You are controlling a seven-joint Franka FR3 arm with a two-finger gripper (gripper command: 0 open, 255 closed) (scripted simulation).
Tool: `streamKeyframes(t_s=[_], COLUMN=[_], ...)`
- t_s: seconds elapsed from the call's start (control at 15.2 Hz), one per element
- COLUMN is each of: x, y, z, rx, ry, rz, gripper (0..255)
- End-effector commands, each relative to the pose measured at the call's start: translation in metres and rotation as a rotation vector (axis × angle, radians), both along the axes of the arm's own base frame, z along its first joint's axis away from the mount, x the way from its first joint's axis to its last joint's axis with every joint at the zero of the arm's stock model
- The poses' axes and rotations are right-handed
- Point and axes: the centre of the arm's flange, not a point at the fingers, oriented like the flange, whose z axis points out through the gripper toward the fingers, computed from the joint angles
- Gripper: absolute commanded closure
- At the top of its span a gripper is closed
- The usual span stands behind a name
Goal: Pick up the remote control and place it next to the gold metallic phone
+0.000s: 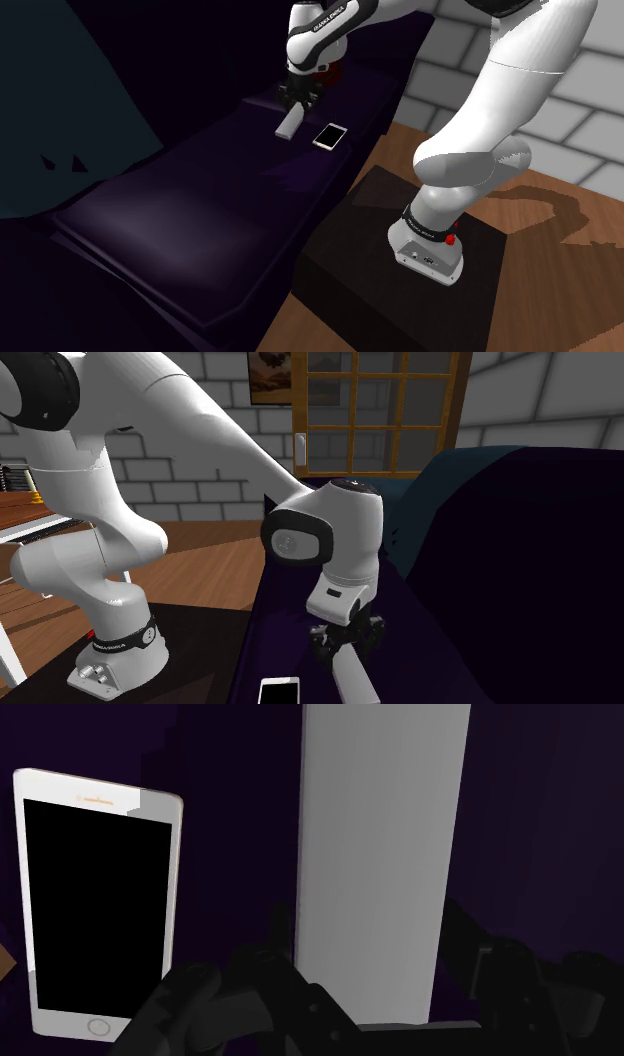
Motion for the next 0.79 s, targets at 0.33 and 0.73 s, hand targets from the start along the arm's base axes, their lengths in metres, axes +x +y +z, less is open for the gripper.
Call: streamKeyframes(t_s=[0.33,0.73], x=[0.000,0.000], y=[0.000,0.000], z=[-0.038,-0.043], rx=[0.000,0.000], ry=[-0.001,-0.001], rz=[0.000,0.000], gripper=[255,255])
